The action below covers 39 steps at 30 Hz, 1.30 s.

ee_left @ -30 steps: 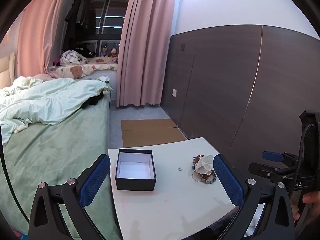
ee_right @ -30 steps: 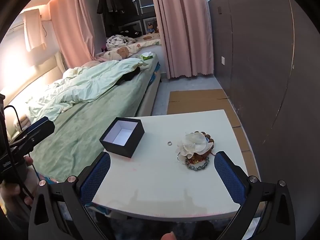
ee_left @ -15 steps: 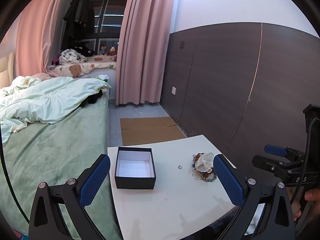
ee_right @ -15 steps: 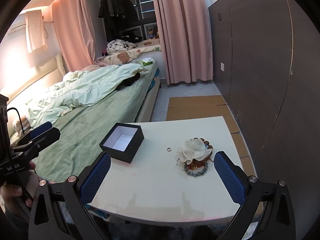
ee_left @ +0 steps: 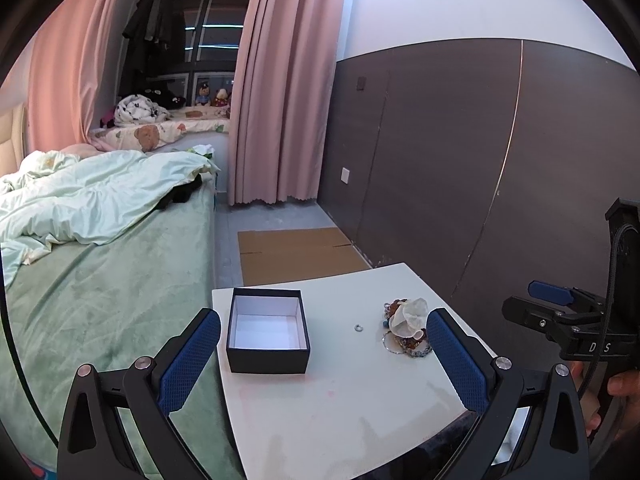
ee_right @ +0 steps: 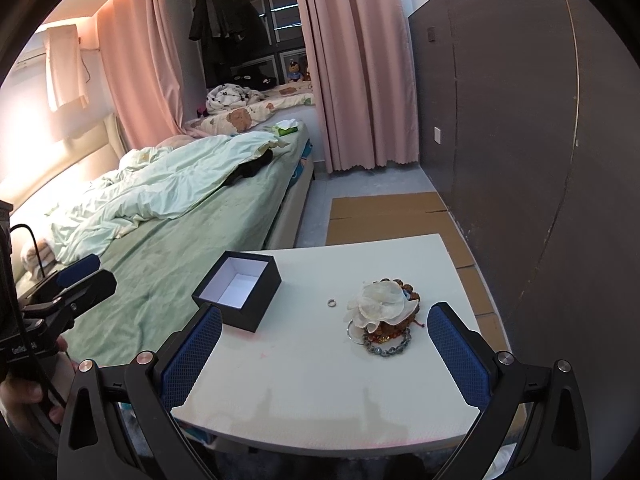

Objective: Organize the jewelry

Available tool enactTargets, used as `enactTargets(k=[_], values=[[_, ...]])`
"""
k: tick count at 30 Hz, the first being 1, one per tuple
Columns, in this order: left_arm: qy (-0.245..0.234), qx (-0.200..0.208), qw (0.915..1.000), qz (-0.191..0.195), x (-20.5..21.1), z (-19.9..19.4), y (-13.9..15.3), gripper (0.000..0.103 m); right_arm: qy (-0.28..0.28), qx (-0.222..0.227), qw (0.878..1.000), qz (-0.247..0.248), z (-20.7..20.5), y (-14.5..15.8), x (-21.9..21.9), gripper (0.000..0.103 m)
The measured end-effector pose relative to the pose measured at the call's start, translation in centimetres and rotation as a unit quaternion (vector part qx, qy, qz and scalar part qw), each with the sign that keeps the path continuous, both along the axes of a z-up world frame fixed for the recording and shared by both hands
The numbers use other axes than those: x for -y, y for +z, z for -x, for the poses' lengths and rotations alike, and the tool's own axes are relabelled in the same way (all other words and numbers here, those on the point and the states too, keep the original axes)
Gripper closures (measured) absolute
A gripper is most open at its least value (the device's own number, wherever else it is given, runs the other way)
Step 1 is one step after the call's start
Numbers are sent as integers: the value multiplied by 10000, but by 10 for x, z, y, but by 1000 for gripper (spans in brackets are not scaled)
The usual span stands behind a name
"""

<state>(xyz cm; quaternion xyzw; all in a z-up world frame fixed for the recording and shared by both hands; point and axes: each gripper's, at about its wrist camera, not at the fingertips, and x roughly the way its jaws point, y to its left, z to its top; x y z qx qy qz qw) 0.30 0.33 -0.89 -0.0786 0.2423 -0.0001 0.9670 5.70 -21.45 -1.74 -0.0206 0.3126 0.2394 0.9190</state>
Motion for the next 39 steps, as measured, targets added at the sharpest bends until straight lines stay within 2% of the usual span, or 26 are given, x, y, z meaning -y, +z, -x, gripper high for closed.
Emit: enactTargets(k=[30, 39], values=[[-33, -13, 10000, 39, 2, -4, -1, 0, -87, 56, 9999, -69, 2, -2, -3, 0], [-62, -11, 10000, 69, 7, -18, 0, 0, -242, 26, 9994, -234, -9, -6, 5, 0]])
